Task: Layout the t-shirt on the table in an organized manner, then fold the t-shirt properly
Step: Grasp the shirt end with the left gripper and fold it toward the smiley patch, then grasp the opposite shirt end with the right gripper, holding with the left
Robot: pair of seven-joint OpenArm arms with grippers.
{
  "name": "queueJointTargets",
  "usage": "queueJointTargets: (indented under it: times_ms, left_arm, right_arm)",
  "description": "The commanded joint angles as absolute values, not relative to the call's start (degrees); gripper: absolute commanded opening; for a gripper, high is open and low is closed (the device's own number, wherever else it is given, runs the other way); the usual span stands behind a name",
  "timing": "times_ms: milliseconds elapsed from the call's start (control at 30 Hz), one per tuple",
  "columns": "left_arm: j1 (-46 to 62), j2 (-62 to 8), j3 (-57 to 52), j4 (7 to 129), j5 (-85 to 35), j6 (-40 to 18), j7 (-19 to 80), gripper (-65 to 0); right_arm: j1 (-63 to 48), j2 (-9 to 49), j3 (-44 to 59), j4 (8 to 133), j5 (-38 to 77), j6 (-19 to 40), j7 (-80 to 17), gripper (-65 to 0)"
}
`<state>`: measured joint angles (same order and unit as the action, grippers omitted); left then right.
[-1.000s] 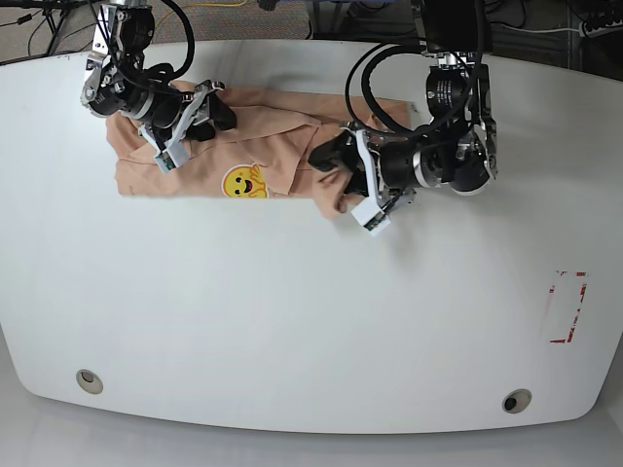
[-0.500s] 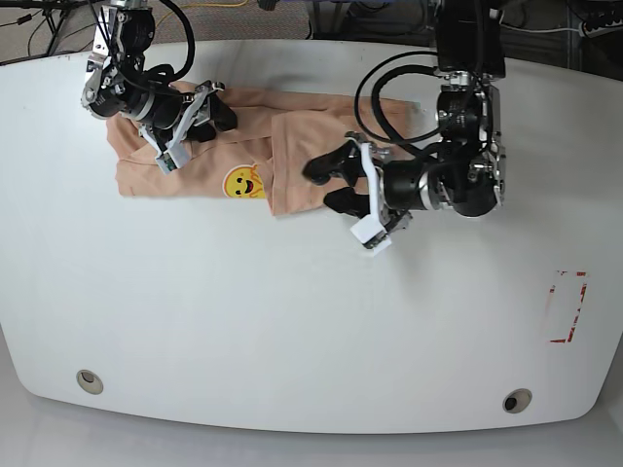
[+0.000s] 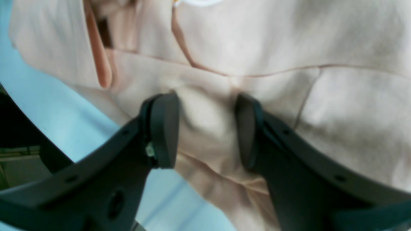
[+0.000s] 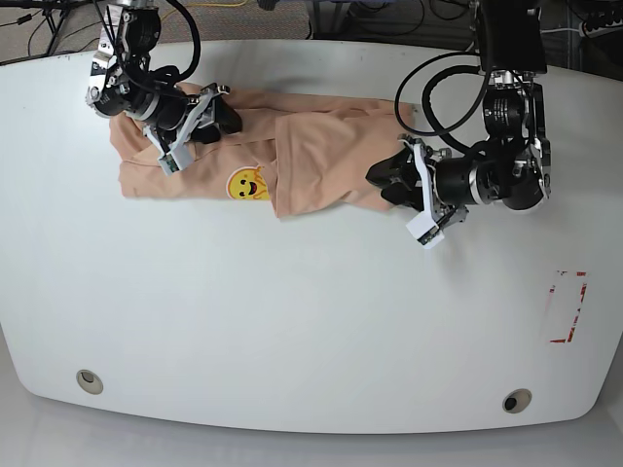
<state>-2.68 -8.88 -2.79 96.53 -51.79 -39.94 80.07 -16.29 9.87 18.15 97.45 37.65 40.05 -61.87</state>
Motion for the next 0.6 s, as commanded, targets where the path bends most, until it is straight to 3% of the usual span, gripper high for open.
queueJointTargets:
  times_ms: [0,567]
  left_arm:
    - [-3.38,-10.42,-0.75,96.31,-52.18,-40.00,78.29,-49.3]
    - [-3.30,-17.27,9.10,83.21,-39.60,-40.00,64.48,-49.3]
  right_arm:
    - [-15.69,9.89,18.07,98.15,37.32,40.00,-62.46,-37.4]
    - [-14.99,9.71,18.77,111.16,37.85,40.00,-62.55,-36.6]
